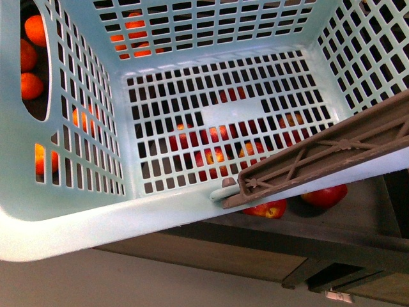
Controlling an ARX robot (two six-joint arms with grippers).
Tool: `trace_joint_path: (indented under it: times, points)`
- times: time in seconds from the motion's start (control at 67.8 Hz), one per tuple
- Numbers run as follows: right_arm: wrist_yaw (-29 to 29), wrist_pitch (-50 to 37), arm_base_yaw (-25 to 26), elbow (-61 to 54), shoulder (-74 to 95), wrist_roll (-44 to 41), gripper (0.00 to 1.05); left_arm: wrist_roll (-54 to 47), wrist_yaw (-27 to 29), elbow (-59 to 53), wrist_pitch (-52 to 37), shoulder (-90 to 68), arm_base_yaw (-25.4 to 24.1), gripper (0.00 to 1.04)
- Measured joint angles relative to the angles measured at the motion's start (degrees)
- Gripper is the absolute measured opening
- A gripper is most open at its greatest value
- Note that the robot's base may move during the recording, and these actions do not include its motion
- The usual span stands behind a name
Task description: Pick mango and avocado into basket
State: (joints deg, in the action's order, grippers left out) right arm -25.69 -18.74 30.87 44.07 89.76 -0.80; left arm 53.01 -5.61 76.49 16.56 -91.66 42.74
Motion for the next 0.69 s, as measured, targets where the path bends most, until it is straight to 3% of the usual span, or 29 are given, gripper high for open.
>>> trace_joint_path:
  times: [0.295, 0.501, 0.693]
  points:
    - [0.6, 6.9, -9.9, -0.6, -21.9, 5.3, 0.6, 0.0, 0.0, 0.0, 0.0, 0.0, 0.0, 0.13]
    - [10.7, 8.5, -28.0, -2.1, -27.8, 8.7, 0.6, 0.0, 0.0, 0.0, 0.0, 0.0, 0.0, 0.13]
    - [16.0, 6.8, -37.9, -2.3, -24.6, 9.2, 0.6, 0.0, 0.0, 0.0, 0.0, 0.0, 0.0, 0.13]
